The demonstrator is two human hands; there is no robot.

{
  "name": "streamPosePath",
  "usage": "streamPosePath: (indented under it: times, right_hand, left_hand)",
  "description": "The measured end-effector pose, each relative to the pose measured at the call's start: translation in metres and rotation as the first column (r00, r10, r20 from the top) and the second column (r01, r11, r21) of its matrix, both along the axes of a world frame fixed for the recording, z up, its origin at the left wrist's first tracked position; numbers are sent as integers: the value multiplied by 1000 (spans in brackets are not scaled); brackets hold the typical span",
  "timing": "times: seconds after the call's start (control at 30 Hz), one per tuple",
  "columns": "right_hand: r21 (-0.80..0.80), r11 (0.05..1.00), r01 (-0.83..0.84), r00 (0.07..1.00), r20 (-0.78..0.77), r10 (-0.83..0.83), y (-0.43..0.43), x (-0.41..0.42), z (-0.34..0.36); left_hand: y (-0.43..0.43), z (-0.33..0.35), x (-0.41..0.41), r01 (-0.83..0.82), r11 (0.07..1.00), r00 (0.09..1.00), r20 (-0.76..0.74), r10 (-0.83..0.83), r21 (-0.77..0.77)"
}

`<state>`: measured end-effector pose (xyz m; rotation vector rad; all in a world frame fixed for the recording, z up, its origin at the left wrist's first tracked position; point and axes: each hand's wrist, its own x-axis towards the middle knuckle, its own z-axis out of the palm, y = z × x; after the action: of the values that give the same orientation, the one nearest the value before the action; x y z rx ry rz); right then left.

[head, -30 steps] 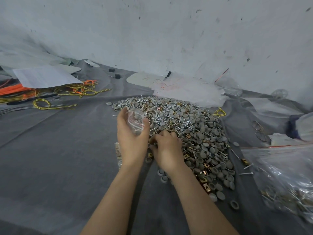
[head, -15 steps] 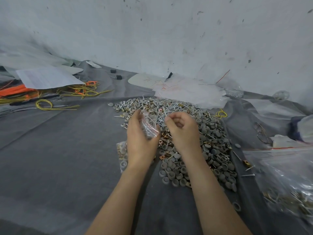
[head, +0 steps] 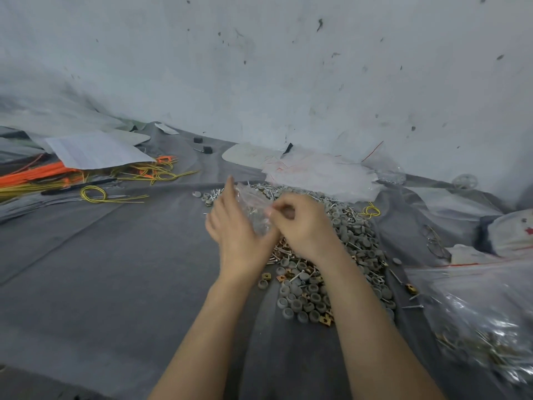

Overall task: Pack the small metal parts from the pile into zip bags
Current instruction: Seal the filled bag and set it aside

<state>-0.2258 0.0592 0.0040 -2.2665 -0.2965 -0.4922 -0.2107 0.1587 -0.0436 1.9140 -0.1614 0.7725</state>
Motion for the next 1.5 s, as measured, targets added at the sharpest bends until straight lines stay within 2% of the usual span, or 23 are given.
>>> streamPosePath:
  times: [0.07, 0.13, 0.17, 0.2, 0.27, 0.47, 0.53, 0.63, 0.7, 0.9, 1.1, 1.23, 1.33, 1.4, 1.5]
  right_hand:
    - [83, 997, 5, 1000, -3, -5, -7, -2, 15]
    - [179, 984, -21, 1000, -16, 24, -16, -8, 29]
    - [216, 976, -28, 999, -11, 31, -21, -11, 35]
    - [240, 970, -30, 1000, -1, 31, -26, -15, 40]
    - [273, 962, -13, 1000, 21, 8, -37, -26, 47]
    - [395, 912, 111, 989, 42, -139, -72, -57, 54]
    - [329, 923, 199, 970, 67, -233, -80, -68, 53]
    - [60, 950, 307, 936, 161, -312, -87, -82, 52]
    - [-66, 940, 336, 932, 165, -322, -89, -89, 55]
    - [-136, 929, 345, 938, 15, -347, -105, -100, 57]
    - [-160, 875, 458, 881, -49, -470, -136, -109, 47]
    - [-61, 817, 573, 807, -134, -575, -171, -119, 26]
    - [4, 680, 734, 672, -154, -724, -201, -135, 2]
    - [197, 563, 802, 591, -130, -796, -209, -145, -9]
    - [568, 488, 663, 588, 9, -809, -185, -140, -10]
  left_hand:
    - [10, 10, -6, 174, 984, 985, 7, -174, -45]
    - [20, 25, -9, 350, 909, 931, -18, -364, -227]
    - [24, 31, -8, 399, 864, 907, -9, -422, -307]
    - [25, 38, -6, 411, 852, 902, 9, -432, -325]
    - [24, 49, -5, 418, 862, 904, 31, -427, -286]
    - [-6, 75, -18, 559, 813, 827, 44, -560, -162]
    - [-17, 81, -23, 593, 796, 804, 23, -595, -120]
    - [-36, 89, -33, 629, 777, 777, -11, -629, 20]
    - [-49, 92, -39, 638, 757, 767, -24, -641, 140]
    - [-67, 94, -43, 682, 667, 722, -125, -681, 301]
    - [-76, 94, -37, 678, 656, 723, -145, -675, 331]
    - [-91, 89, -37, 661, 645, 736, -166, -656, 383]
    - [-96, 93, -35, 605, 729, 791, -137, -596, 320]
    - [-108, 105, -38, 578, 774, 813, -99, -574, 260]
    - [-160, 117, -57, 588, 755, 800, -70, -596, 290]
